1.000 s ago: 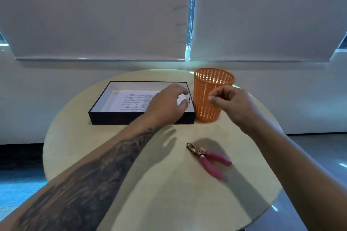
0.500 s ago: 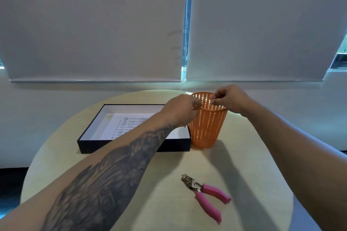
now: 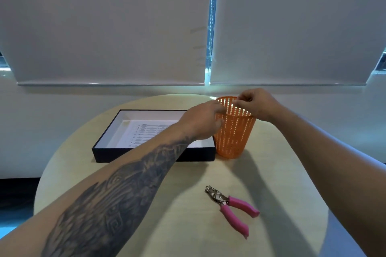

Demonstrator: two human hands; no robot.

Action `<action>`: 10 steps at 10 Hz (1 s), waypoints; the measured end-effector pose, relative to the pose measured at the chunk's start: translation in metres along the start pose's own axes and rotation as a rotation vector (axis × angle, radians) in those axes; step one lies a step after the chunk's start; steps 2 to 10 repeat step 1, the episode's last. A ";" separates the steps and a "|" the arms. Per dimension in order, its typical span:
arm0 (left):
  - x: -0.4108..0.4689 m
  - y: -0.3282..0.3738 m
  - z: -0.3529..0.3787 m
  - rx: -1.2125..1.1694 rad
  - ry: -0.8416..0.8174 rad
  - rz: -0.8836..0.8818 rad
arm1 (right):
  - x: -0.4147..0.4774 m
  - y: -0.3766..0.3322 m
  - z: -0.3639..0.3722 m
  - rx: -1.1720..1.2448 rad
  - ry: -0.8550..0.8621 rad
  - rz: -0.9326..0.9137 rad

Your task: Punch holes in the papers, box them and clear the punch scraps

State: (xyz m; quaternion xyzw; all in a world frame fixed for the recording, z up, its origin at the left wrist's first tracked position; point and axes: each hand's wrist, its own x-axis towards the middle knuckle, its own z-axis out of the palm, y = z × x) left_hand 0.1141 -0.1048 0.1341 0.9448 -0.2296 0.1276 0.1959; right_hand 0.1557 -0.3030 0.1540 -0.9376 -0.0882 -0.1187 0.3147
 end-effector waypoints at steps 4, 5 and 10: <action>-0.007 -0.016 -0.010 0.012 0.033 -0.044 | -0.008 -0.017 0.009 -0.093 0.054 -0.073; -0.007 -0.016 -0.010 0.012 0.033 -0.044 | -0.008 -0.017 0.009 -0.093 0.054 -0.073; -0.007 -0.016 -0.010 0.012 0.033 -0.044 | -0.008 -0.017 0.009 -0.093 0.054 -0.073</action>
